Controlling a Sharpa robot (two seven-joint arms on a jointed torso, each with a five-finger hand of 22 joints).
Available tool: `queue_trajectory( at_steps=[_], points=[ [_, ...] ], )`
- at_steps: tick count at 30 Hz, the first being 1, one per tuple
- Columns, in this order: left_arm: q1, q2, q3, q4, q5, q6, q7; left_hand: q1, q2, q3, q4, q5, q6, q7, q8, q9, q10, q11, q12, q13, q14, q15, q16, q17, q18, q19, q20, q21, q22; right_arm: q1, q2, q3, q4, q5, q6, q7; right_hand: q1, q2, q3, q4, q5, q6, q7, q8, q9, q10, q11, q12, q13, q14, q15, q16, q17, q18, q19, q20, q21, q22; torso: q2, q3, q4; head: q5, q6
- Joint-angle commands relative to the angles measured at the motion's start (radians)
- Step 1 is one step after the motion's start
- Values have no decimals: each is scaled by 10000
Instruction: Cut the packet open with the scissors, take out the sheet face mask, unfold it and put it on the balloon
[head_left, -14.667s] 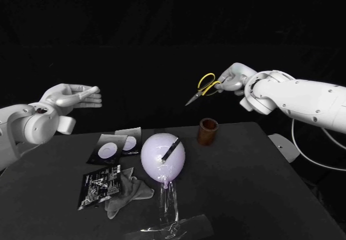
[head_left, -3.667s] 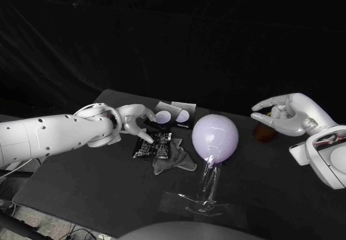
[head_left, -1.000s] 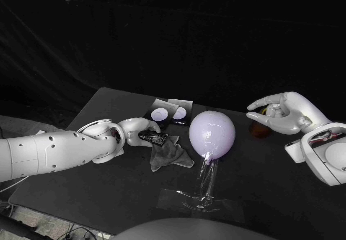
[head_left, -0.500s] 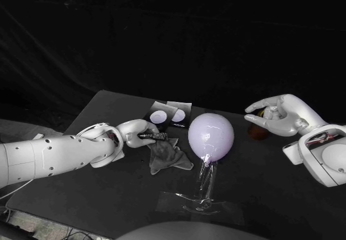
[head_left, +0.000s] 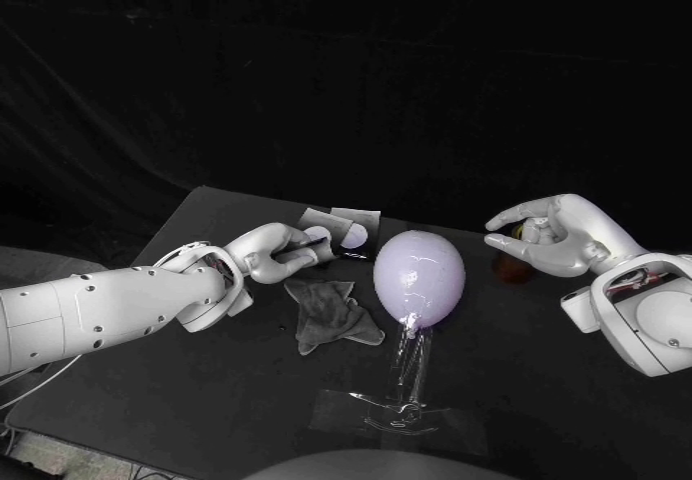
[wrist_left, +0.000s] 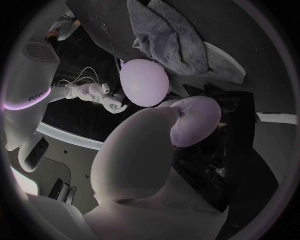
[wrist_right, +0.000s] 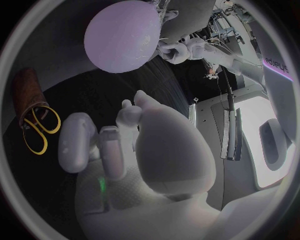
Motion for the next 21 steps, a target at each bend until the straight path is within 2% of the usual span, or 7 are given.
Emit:
queue_trajectory(
  at_steps=[1,8,13,15,16,19,21],
  points=[
    [37,-16,129,140,1102,-323,754,-107,-35,53,-7,-36,109,103,79,18,94,-22,-78,-7,80,-18,-48,-24,30,49,4,18,-22,-14,46,3,-46,-26,69,186,-35,93,79,4,17,-46,6,23,16,1457,-196,4411,7328,993,-39,37,2045,-23,265,-21,3,1865,1,4,0,-28,78],
    [192,-24,369,405,3193,326,864,-458,-221,60,-61,-28,413,4,205,35,840,-168,-100,47,571,-160,28,12,55,231,-31,90,-47,-20,156,6,-93,8,-11,386,-30,139,130,1,30,-72,8,19,18,1242,-196,4057,7061,973,-39,15,1948,16,202,-17,-210,1815,-6,9,-16,-101,308],
    [299,81,429,616,4730,941,908,-654,-179,-177,-213,-33,530,-165,245,38,1723,-427,175,144,1259,-426,460,221,57,723,-233,454,108,31,227,14,-97,247,-73,653,-34,164,250,-7,47,-159,22,-9,20,574,-189,2936,6233,895,-30,-73,1614,118,8,-7,-794,1675,-9,6,-13,-186,510],
    [346,183,442,700,5269,1143,940,-742,-116,-379,-373,-32,547,-262,197,6,2321,-601,413,228,1655,-602,782,389,60,1011,-385,720,235,94,278,21,-105,418,-91,798,-17,168,419,0,76,-234,20,-47,23,-518,-190,926,4753,728,-50,-275,960,276,-312,-3,-1744,1443,-6,6,-9,-265,670],
    [370,247,447,729,5519,1233,969,-758,-94,-449,-436,-30,571,-297,183,-5,2517,-665,502,260,1784,-669,895,452,59,1115,-443,822,286,136,309,25,-113,482,-86,866,14,178,556,35,94,-264,23,-75,24,-1687,-204,-1239,3183,564,-65,-483,353,422,-600,-10,-2619,1224,-5,4,-6,-302,714],
    [416,397,455,765,6042,1372,1021,-811,-58,-545,-501,-32,625,-345,151,-30,2681,-734,558,277,1842,-724,1004,528,39,1179,-516,940,350,244,399,34,-157,597,-55,1007,52,3,1014,142,90,-305,29,-146,51,-2694,-176,-4583,588,344,-72,-866,-457,585,-1015,-6,-3839,874,-5,6,-10,-383,802],
    [453,546,461,761,6419,1433,1069,-841,-41,-594,-551,-34,650,-361,113,-54,2720,-752,556,271,1828,-740,1054,574,23,1169,-550,999,386,347,497,42,-216,686,-16,1119,15,-82,1264,161,90,-252,66,-155,81,-2678,-157,-5565,-298,295,-31,-989,-676,614,-1085,14,-4120,775,-5,9,-10,-440,873]
  ],
)
